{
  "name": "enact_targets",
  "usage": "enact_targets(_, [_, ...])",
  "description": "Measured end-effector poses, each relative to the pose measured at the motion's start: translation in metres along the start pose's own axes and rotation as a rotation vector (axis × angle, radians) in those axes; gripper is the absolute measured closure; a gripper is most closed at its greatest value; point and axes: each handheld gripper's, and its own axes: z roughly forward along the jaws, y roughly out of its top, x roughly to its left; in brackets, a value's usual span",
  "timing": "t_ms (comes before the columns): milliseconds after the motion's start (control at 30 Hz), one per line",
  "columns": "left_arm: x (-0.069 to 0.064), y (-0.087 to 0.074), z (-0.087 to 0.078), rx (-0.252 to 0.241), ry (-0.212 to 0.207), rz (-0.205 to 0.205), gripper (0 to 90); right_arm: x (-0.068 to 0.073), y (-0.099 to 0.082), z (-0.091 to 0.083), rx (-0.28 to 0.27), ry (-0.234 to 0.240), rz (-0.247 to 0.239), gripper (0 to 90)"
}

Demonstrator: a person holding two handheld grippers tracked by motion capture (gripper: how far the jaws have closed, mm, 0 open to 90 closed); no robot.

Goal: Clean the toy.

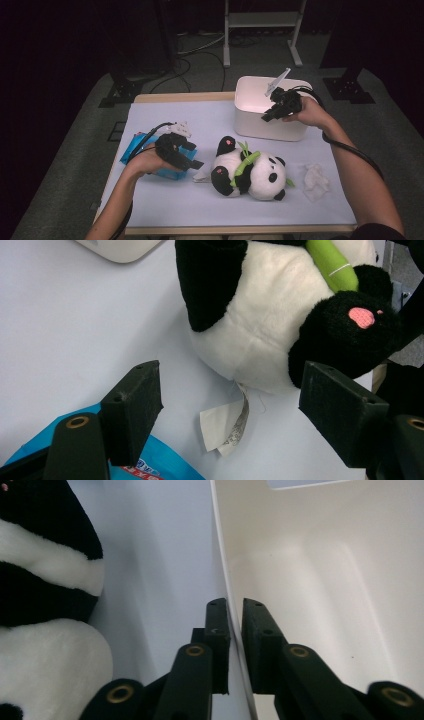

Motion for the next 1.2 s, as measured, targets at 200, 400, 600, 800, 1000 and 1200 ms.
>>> enact_targets(200, [0.001, -0.002, 0.000, 0.004, -0.001, -0.007, 23.7, 0.000, 0.001, 0.001, 0.006, 0.008, -0.029, 83.5])
enact_targets(400, [0.003, -0.001, 0.000, 0.005, 0.009, -0.021, 22.9, -0.002, 0.004, 0.003, -0.015, 0.045, -0.029, 85.1])
enact_targets(600, [0.003, 0.000, 0.002, 0.014, -0.001, -0.013, 22.8, 0.004, 0.010, 0.007, -0.015, 0.056, -0.053, 86.4])
enact_targets(800, [0.004, -0.004, 0.002, 0.014, 0.006, -0.026, 22.1, 0.013, 0.014, 0.008, -0.013, 0.063, -0.080, 86.5])
enact_targets(1000, [0.004, -0.008, 0.001, 0.022, 0.014, -0.033, 20.8, 0.024, 0.018, 0.009, -0.015, 0.076, -0.116, 86.2])
enact_targets(1200, [0.004, -0.008, 0.001, 0.030, 0.012, -0.035, 20.6, 0.034, 0.021, 0.010, -0.014, 0.086, -0.145, 86.1])
